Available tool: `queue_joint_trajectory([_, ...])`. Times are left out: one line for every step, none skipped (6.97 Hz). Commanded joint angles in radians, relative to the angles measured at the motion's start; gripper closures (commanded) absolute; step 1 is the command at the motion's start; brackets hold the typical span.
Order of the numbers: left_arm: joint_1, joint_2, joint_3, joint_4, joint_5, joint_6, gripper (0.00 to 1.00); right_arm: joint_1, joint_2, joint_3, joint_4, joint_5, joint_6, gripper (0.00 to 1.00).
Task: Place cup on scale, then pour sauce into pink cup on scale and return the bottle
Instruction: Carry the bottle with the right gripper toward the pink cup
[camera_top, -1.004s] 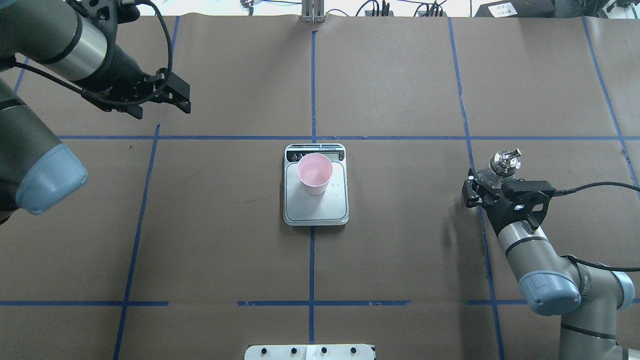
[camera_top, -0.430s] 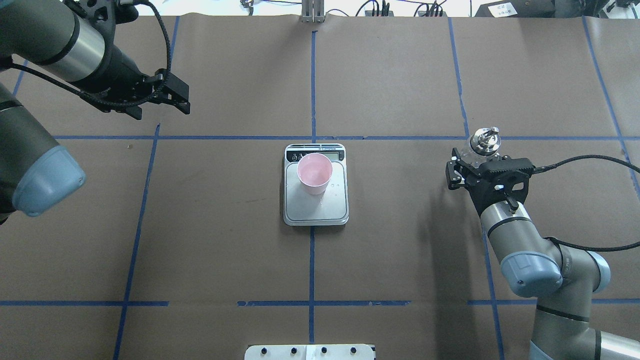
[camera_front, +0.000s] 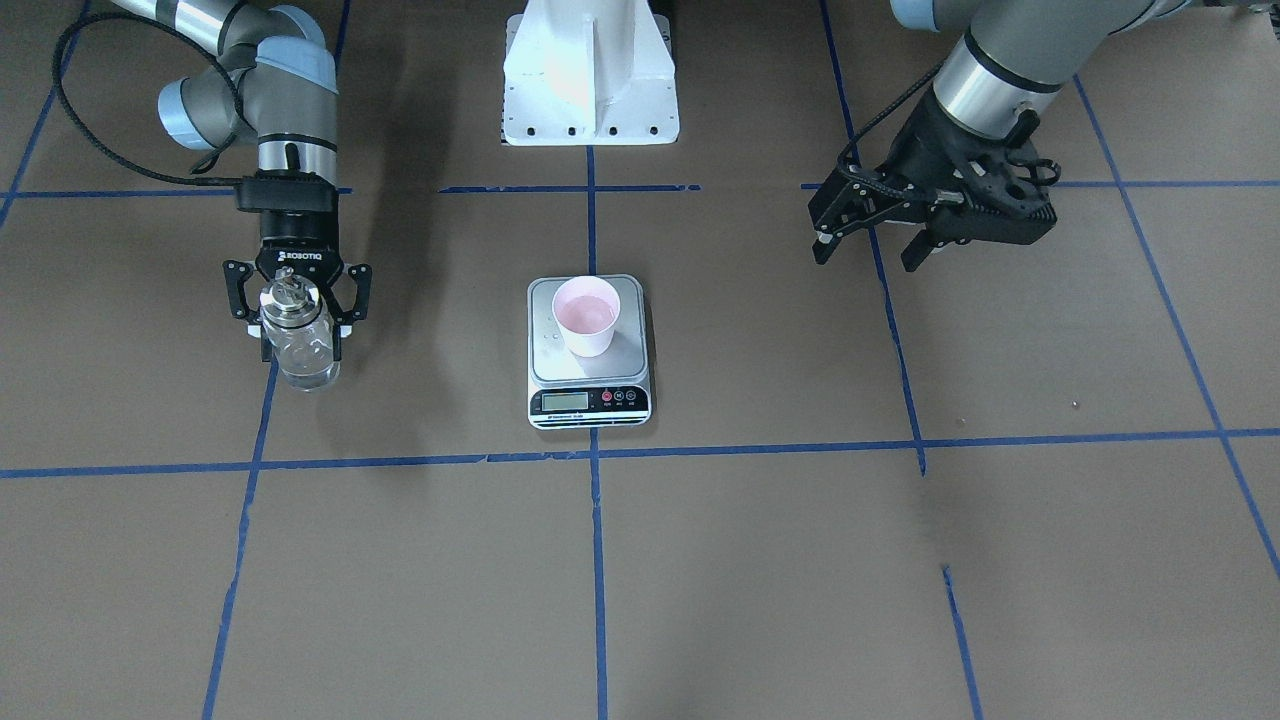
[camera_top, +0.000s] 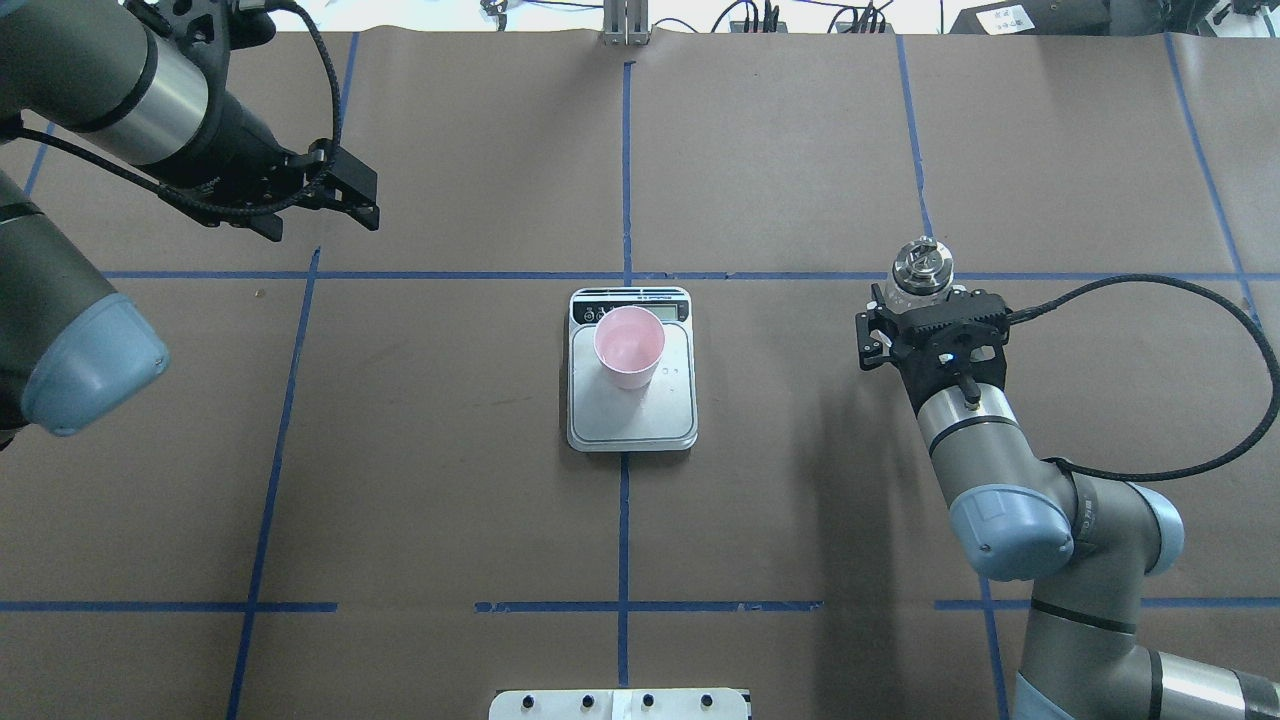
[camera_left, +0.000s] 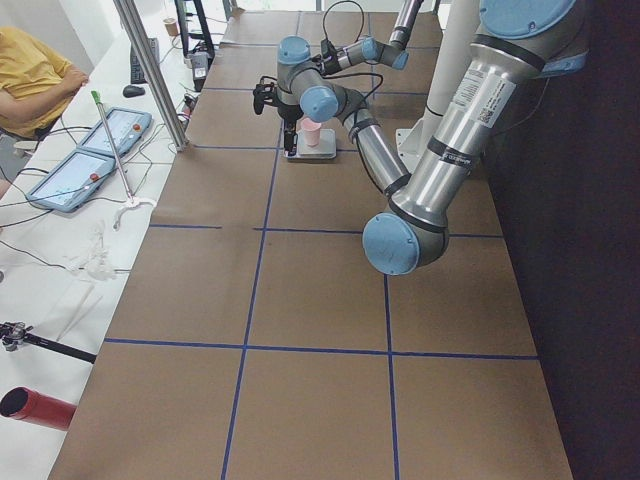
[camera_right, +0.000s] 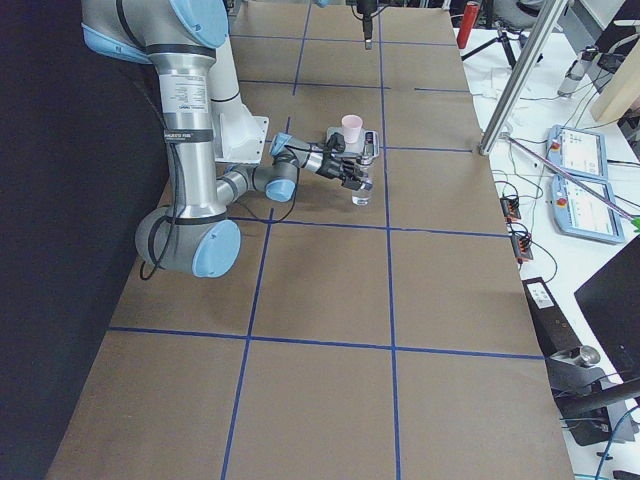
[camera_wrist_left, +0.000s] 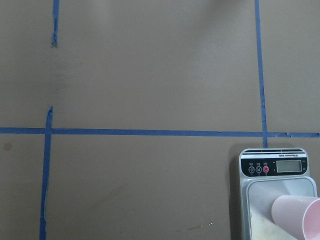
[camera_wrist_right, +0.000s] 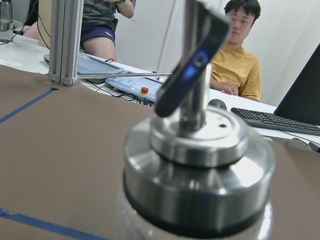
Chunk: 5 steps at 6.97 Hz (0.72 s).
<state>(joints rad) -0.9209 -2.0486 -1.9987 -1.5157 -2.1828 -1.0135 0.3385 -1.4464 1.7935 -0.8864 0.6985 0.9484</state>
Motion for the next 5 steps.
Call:
queue_joint_trajectory([-0.001, 0.001, -0.008, 0.009, 0.0, 0.001, 0.0, -0.006, 0.032, 0.044, -0.088, 0.002, -0.022, 1.0])
queue_joint_trajectory([-0.001, 0.002, -0.008, 0.009, 0.0, 0.001, 0.0, -0.019, 0.078, 0.065, -0.1, 0.002, -0.087, 1.0])
queue_joint_trajectory([-0.001, 0.002, -0.014, 0.009, 0.0, 0.001, 0.0, -0.038, 0.13, 0.061, -0.215, 0.002, -0.095, 1.0])
queue_joint_trajectory([-0.003, 0.007, -0.035, 0.009, 0.0, 0.001, 0.0, -0.056, 0.159, 0.079, -0.382, -0.064, -0.114, 1.0])
queue_joint_trajectory([-0.006, 0.024, -0.046, 0.009, 0.0, 0.003, 0.0, -0.088, 0.194, 0.078, -0.437, -0.077, -0.164, 1.0])
